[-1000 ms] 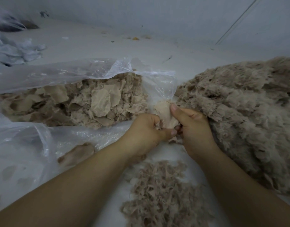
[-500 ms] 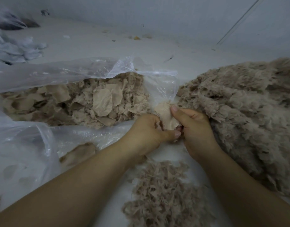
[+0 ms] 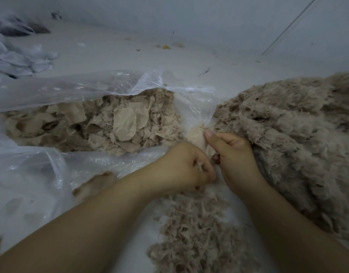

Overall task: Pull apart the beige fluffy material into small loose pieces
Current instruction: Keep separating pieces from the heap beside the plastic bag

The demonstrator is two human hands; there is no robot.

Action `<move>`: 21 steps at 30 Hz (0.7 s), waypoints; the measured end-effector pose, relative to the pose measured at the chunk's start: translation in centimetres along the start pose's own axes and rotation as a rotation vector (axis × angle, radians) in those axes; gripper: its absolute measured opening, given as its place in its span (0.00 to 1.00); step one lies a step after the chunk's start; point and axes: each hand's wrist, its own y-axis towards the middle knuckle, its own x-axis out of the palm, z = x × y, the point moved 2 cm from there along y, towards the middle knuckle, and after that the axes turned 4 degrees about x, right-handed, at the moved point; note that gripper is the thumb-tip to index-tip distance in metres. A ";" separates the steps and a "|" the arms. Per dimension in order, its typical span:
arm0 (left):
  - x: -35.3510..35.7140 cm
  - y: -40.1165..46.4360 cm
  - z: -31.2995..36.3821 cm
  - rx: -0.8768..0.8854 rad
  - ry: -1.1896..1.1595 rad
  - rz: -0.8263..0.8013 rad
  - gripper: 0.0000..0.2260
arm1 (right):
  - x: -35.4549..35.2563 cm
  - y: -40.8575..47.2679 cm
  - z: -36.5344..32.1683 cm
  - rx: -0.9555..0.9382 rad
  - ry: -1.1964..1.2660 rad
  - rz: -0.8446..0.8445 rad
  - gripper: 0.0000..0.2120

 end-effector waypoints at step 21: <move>-3.9 0.5 -1.1 0.008 0.867 0.687 0.30 | 0.3 -0.3 -0.4 0.000 -0.032 -0.065 0.15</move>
